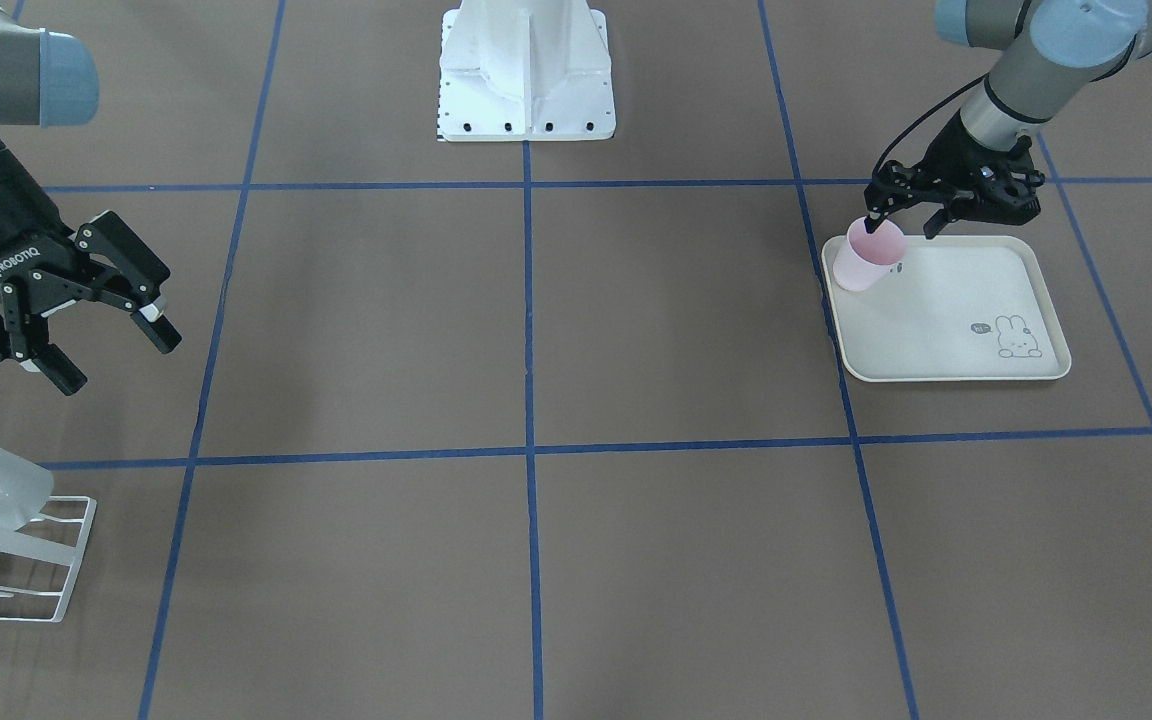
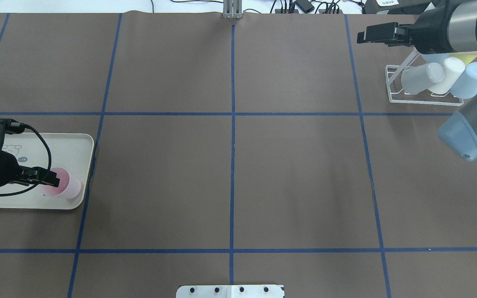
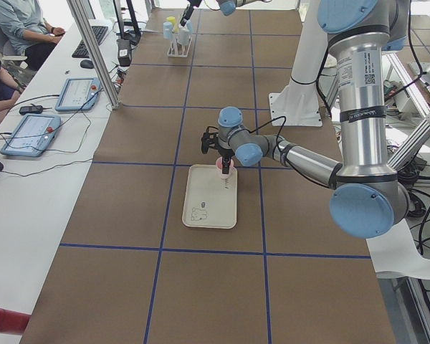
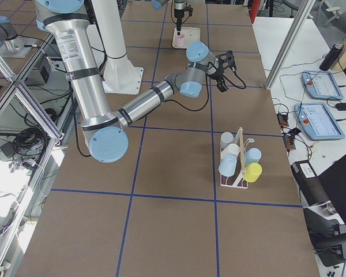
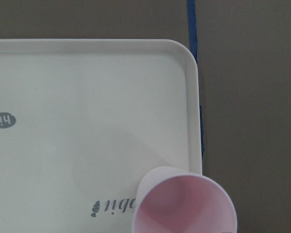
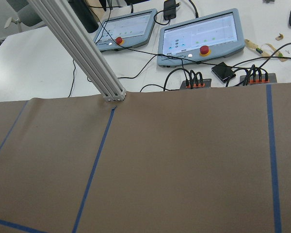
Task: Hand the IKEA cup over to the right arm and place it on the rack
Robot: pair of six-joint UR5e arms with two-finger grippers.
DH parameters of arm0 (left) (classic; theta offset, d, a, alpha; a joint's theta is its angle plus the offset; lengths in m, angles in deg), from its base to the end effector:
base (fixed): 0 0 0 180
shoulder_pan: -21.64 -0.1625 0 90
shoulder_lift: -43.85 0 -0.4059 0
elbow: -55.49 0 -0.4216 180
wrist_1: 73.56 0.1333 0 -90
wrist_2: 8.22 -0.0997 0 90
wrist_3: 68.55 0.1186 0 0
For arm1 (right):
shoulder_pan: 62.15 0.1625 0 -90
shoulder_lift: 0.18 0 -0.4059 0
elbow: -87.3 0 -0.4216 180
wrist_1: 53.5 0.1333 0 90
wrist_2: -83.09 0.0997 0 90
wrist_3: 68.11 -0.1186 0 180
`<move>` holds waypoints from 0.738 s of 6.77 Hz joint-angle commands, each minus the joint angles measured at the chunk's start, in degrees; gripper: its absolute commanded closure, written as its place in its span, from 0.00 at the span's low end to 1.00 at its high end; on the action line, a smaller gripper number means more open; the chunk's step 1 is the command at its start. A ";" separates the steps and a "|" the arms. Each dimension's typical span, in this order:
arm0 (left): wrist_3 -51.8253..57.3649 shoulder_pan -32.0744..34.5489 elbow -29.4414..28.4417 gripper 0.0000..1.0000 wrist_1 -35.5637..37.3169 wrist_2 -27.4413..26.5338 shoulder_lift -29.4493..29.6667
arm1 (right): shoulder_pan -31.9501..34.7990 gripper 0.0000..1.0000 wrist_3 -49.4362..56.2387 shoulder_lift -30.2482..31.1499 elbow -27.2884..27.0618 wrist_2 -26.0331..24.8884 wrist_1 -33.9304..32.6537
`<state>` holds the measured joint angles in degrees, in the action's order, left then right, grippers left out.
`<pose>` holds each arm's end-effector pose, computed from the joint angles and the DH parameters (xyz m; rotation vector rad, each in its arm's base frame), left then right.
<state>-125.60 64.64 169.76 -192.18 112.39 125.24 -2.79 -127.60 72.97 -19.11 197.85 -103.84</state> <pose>0.3070 -0.3860 0.4535 0.0641 0.9047 0.0431 -0.2351 -0.5609 0.2561 0.6193 -1.1458 0.1555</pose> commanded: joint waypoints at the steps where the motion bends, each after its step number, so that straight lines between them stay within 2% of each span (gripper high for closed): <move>1: 0.01 -0.81 -0.71 0.37 -0.03 -0.03 0.00 | -0.04 0.00 -0.36 -0.99 0.41 0.03 -0.01; 2: 0.01 -0.72 -1.23 0.45 0.05 -0.03 0.18 | -0.04 0.00 -0.36 -0.99 0.50 0.03 -0.01; 3: 0.01 -0.81 -2.02 0.48 -0.03 -0.03 0.27 | -0.04 0.00 -0.36 -1.08 0.50 0.03 -0.01; 5: -0.08 -0.72 -3.95 0.69 -0.03 -0.03 1.40 | -0.04 0.00 -0.36 -1.08 0.50 0.03 -0.01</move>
<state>-125.61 63.89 166.89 -192.21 112.36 125.98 -2.83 -127.96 71.91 -18.61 197.88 -103.86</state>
